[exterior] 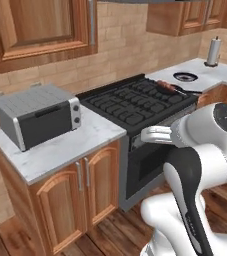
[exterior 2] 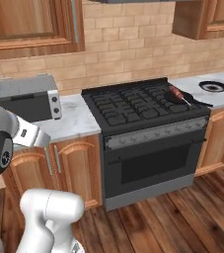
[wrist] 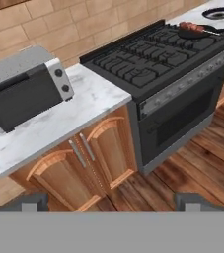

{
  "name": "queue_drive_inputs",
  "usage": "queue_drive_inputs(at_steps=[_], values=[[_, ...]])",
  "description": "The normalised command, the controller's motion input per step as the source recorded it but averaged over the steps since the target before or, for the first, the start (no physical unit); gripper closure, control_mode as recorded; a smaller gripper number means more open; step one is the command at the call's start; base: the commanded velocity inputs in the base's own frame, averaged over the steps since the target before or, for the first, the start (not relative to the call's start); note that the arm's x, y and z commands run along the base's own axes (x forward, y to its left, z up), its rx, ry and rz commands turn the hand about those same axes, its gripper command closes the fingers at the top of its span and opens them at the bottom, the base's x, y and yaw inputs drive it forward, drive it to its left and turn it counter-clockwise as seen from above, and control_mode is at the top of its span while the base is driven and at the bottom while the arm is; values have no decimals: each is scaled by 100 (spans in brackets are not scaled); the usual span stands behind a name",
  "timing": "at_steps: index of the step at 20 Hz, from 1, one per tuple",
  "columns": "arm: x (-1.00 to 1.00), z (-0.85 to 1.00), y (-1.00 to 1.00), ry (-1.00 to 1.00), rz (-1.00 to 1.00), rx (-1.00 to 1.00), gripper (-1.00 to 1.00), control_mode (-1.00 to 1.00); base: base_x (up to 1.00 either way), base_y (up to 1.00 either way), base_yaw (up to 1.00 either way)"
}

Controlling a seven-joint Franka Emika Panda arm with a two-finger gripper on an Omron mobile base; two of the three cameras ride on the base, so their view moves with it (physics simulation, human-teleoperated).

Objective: Place the cold items (kiwi and apple) from the fridge in one tupperware on the dining counter. Place the warm items (kebab skewer and hot dog) in the stove area in another tupperware.

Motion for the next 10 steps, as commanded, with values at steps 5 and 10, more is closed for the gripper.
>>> queue_drive_inputs(at_steps=[5,10], values=[[0,0,0,0,0,0,-100,100,17,-74,4],[0,0,0,0,0,0,-100,100,15,-75,2]])
